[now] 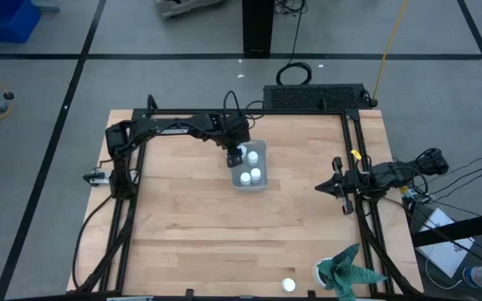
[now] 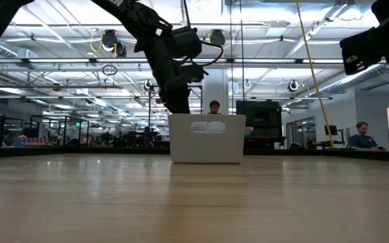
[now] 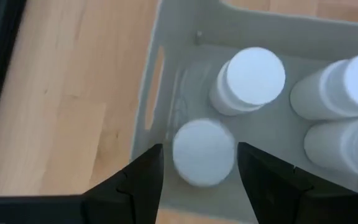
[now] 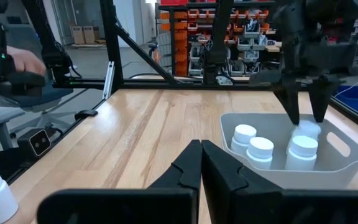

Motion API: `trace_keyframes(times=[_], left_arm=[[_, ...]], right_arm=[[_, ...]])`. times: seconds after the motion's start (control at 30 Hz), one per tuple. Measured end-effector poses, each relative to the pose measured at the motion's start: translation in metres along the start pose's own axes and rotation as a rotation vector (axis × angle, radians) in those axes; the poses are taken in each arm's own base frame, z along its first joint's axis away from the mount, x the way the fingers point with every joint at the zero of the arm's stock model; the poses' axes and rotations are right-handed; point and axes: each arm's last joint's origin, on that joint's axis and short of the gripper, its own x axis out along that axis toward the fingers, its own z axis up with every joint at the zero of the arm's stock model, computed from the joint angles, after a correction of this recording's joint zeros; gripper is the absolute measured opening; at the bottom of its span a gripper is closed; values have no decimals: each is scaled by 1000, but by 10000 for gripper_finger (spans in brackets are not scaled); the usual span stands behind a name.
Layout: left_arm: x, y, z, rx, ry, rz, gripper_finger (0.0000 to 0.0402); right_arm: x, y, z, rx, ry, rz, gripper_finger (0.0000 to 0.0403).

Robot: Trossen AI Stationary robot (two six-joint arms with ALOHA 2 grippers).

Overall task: Pick and place pill bottles into a basket
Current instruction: Put the white pill bottle into the gray bin

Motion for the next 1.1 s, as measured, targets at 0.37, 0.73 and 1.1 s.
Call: trace_keyframes(times=[0.37,0.73,1.1], left_arm=[[-10,2,-2,-7,9,-12,209],[-75,-69,11,54,-160,-201,150],[-94,-205,-25,349,-284,-395,98]], right_arm=[[0,0,0,0,0,0,4],[0,0,0,0,0,0,4],[0,0,0,0,0,0,4]])
